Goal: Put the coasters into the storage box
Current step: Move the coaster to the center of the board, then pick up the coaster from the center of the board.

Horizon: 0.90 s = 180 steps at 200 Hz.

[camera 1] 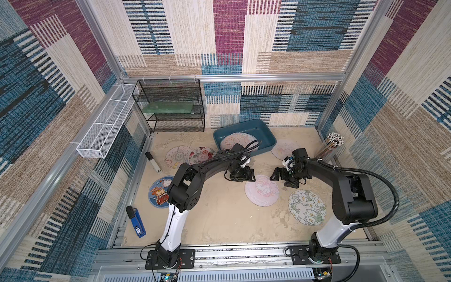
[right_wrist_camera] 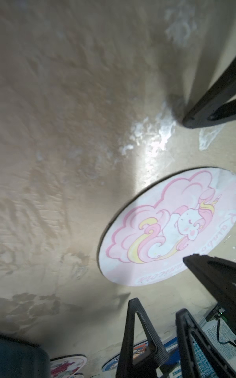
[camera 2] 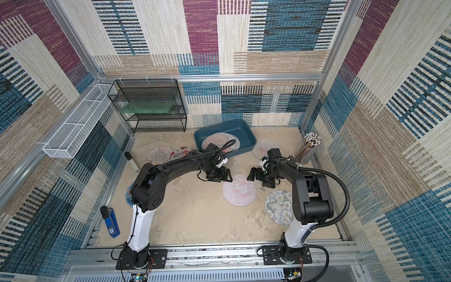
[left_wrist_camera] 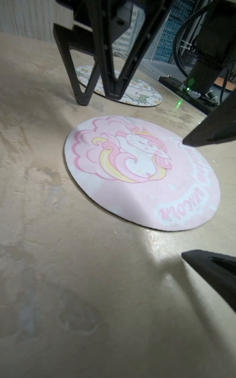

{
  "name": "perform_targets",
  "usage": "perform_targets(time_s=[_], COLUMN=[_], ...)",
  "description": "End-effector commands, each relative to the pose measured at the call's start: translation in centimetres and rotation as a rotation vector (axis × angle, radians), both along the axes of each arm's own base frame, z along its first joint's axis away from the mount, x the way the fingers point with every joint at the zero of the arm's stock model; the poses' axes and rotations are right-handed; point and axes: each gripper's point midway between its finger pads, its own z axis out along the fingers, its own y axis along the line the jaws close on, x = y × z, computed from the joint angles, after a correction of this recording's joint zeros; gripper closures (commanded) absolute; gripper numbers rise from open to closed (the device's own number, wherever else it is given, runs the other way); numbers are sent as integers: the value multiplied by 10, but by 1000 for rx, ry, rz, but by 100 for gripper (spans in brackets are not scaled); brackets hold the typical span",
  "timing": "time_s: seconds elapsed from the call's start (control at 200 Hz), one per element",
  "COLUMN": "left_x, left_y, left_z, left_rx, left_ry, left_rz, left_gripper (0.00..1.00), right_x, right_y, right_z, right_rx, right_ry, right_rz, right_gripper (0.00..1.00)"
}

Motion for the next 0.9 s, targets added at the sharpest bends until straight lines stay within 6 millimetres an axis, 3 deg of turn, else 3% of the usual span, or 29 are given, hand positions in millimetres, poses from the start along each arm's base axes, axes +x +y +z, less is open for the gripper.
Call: perform_targets(time_s=[0.0, 0.16, 0.666, 0.896], left_x=[-5, -11, -28, -28], left_y=[3, 1, 12, 13], left_z=[-5, -11, -37, -38], left_rx=[19, 43, 123, 130], left_ry=[-7, -1, 45, 45], left_rz=[-28, -38, -57, -57], left_gripper=[24, 29, 38, 38], right_x=[-37, -52, -64, -56], right_y=[2, 12, 28, 27], right_z=[-11, -19, -42, -36], right_rx=[-7, -19, -57, -69], right_ry=[110, 129, 168, 137], right_rz=[18, 42, 66, 47], right_gripper=[5, 7, 11, 31])
